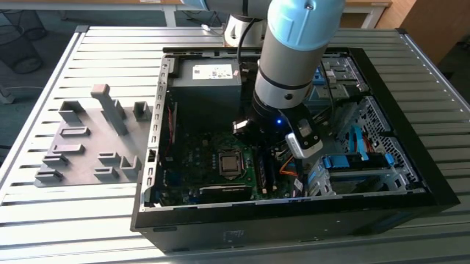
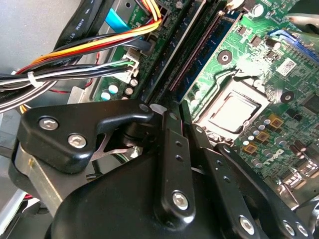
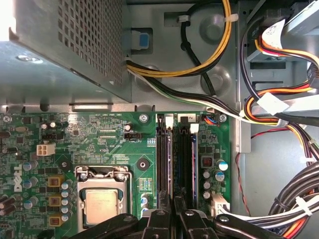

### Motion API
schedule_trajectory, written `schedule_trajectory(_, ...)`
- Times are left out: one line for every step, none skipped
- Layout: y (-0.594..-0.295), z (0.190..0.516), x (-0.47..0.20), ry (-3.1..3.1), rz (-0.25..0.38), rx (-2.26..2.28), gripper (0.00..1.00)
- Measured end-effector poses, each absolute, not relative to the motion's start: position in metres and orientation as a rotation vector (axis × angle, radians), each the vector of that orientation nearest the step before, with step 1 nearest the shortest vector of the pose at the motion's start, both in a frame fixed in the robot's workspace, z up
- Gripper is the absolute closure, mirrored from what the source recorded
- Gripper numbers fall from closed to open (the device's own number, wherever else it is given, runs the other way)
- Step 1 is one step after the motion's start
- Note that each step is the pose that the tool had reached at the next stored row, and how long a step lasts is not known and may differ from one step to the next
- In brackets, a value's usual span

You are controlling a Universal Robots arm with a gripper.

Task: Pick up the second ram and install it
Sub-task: 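Press down the second ram until it locks into place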

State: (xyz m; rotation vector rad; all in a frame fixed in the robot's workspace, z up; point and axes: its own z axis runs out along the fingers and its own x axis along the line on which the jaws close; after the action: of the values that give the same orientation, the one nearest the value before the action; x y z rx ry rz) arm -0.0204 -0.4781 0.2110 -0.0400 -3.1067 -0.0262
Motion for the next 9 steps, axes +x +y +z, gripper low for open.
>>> schedule_trajectory(-0.4781, 0.2104, -0.0204, -3.107, -0.026, -0.040, 0.86)
schedule_trajectory(-0.4781, 0.2095, -0.0204, -3.107, -0.026, -0.040, 0.86)
schedule_trajectory(-0.4781, 0.2086, -0.0204, -3.107, -0.026, -0.040, 0.86)
schedule_trajectory(-0.4781, 0.2084, -0.0204, -3.107, -0.026, -0.040, 0.86)
schedule_trajectory(-0.4782, 0.2084, -0.0204, -3.107, -0.026, -0.040, 0.86)
schedule_trajectory(-0.4781, 0.2084, -0.0205, -3.107, -0.026, -0.040, 0.86)
schedule_trajectory(-0.4781, 0.2084, -0.0204, -3.107, -0.026, -0.040, 0.86)
schedule_trajectory(-0.4781, 0.2083, -0.0204, -3.107, -0.026, -0.040, 0.86)
schedule_trajectory(-0.4781, 0.2083, -0.0204, -3.107, -0.026, -0.040, 0.86)
